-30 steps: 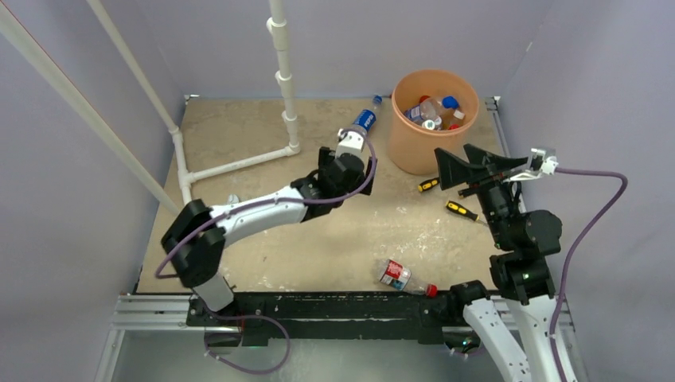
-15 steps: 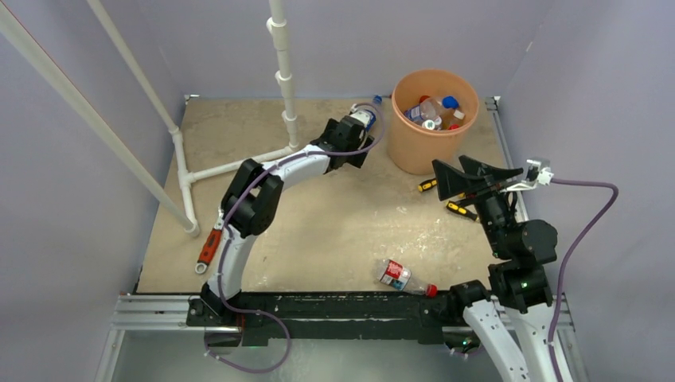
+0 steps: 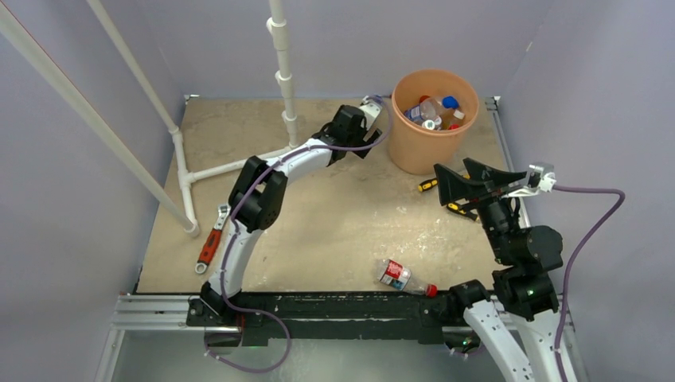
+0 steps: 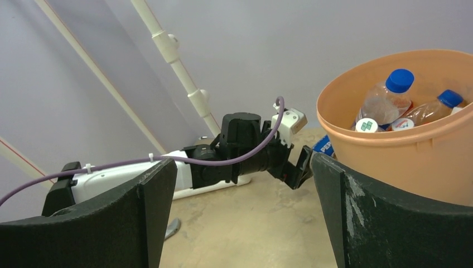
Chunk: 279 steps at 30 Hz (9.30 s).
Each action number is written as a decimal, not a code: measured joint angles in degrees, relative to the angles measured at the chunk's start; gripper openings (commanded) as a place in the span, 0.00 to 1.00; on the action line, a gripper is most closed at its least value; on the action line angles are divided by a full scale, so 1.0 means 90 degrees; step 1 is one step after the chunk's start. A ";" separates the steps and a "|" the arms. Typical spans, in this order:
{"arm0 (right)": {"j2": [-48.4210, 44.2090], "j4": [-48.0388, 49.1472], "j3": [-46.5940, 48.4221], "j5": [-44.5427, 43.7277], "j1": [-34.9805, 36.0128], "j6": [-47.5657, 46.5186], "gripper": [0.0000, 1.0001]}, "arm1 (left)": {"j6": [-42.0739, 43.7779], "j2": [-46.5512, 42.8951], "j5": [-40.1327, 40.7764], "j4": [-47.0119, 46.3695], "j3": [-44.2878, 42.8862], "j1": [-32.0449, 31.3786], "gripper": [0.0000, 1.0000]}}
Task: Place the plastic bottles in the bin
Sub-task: Pick up the plastic bottle at the center of the board, then place the plastic bottle in the trash bin.
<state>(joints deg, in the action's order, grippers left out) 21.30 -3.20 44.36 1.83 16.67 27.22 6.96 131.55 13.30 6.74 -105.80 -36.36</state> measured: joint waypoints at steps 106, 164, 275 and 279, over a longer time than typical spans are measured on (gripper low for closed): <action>0.3560 0.6064 0.0073 0.4017 0.0750 0.3575 0.92 | -0.5107 -1.0156 -0.4583 -0.5510 0.9245 -0.0879 0.27; 0.5353 0.5158 0.2574 -0.5559 0.0068 -0.3983 0.00 | -0.4981 -1.2349 -0.1666 -0.2900 0.9352 -0.0891 0.99; 0.8646 0.0918 0.5309 -0.2613 -0.0729 -0.2069 0.21 | -0.5649 -1.2371 -0.1972 -0.2766 0.9561 -0.0891 0.97; 0.8361 0.1171 0.4974 -0.2810 -0.0729 -0.2232 0.14 | -0.5639 -1.2371 -0.1970 -0.2744 0.9561 -0.0891 0.98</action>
<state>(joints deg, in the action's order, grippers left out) 96.55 7.33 89.12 -23.46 10.11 7.14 -43.79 20.21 -4.43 -17.96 -19.75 -44.38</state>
